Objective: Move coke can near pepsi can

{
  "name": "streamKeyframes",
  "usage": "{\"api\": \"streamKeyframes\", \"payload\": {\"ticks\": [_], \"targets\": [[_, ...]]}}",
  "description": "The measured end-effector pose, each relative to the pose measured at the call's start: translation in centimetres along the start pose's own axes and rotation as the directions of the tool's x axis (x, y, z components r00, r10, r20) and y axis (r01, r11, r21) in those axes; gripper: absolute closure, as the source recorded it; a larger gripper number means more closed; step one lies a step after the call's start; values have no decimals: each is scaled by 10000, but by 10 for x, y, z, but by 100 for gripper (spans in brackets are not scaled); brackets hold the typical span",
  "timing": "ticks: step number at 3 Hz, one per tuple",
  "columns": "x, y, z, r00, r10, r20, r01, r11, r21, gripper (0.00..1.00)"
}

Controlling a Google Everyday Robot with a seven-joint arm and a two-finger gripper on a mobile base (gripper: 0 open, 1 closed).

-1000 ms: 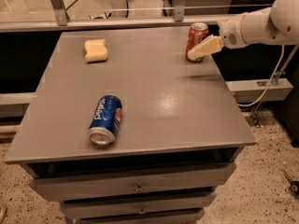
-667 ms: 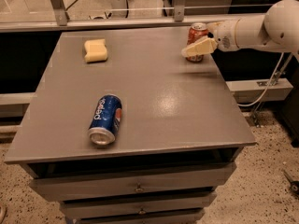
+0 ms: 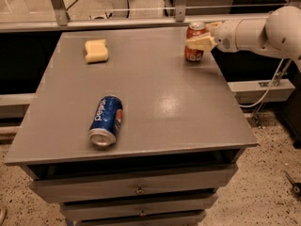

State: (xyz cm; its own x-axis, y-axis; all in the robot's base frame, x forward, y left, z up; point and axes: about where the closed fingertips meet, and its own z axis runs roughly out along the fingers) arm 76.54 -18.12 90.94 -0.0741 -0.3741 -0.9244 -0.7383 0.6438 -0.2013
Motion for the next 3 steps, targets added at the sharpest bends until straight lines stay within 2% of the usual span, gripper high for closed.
{"api": "streamKeyframes", "payload": {"ticks": [1, 2, 3], "targets": [[-23, 11, -21, 9993, -212, 314, 215, 9997, -90, 86], [-59, 61, -67, 9995, -105, 287, 123, 9979, -643, 100], [-58, 59, -65, 9995, -98, 305, 118, 9979, -642, 100]]}}
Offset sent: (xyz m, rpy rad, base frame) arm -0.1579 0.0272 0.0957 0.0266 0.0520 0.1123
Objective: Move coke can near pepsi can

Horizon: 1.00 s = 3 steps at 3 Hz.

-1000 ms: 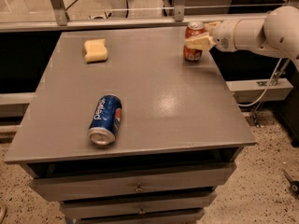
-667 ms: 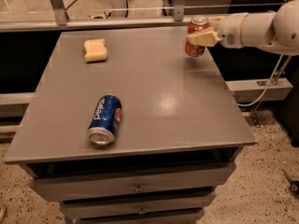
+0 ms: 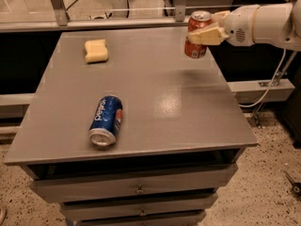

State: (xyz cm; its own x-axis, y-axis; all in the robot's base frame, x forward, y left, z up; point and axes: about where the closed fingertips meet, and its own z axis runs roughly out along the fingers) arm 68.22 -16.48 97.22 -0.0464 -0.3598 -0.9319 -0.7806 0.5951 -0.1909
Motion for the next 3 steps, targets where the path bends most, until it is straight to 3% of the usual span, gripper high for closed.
{"api": "streamKeyframes", "payload": {"ticks": [1, 3], "targets": [[12, 15, 6, 9999, 100, -63, -102, 9991, -401, 100], [23, 86, 12, 9991, 386, 184, -352, 9867, -1589, 100]]}}
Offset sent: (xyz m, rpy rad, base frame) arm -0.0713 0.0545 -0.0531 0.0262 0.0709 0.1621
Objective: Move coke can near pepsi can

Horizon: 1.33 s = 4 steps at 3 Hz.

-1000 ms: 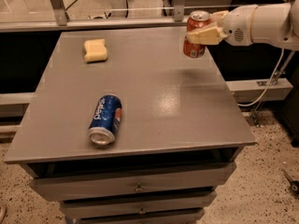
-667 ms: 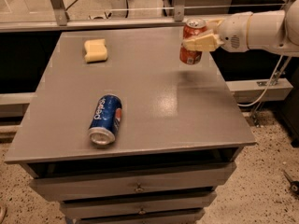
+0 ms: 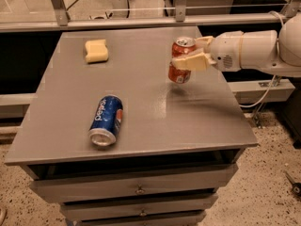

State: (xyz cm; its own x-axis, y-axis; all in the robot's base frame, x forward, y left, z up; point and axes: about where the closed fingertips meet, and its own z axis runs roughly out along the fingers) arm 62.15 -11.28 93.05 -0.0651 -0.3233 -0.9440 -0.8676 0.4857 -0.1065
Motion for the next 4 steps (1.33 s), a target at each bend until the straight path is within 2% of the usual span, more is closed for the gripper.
{"api": "streamKeyframes", "payload": {"ticks": [1, 2, 4], "targets": [[3, 10, 4, 10000, 36, 13, -36, 10000, -85, 100], [7, 40, 17, 9997, 121, 197, -112, 9989, -453, 100], [9, 99, 45, 9989, 222, 404, -160, 9889, -1476, 100]]}}
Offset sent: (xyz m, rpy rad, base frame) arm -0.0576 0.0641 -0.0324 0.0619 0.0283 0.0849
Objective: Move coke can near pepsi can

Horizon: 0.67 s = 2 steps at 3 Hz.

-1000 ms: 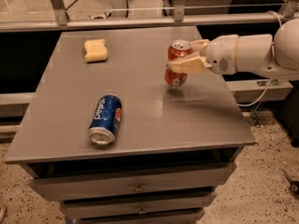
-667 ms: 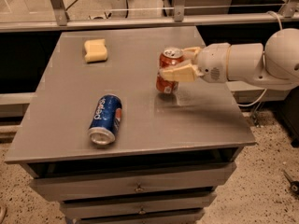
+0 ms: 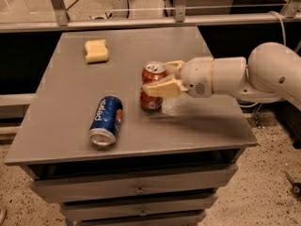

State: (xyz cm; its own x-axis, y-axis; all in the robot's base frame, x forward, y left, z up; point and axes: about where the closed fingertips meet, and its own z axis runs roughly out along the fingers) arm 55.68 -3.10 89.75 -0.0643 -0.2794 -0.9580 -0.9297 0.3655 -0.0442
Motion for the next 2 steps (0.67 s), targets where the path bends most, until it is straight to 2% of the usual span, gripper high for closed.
{"api": "streamKeyframes", "payload": {"ticks": [1, 2], "targets": [[-1, 24, 20, 9999, -144, 87, 150, 9975, -686, 74], [1, 34, 28, 9998, -208, 49, 212, 9945, -1027, 51]]}}
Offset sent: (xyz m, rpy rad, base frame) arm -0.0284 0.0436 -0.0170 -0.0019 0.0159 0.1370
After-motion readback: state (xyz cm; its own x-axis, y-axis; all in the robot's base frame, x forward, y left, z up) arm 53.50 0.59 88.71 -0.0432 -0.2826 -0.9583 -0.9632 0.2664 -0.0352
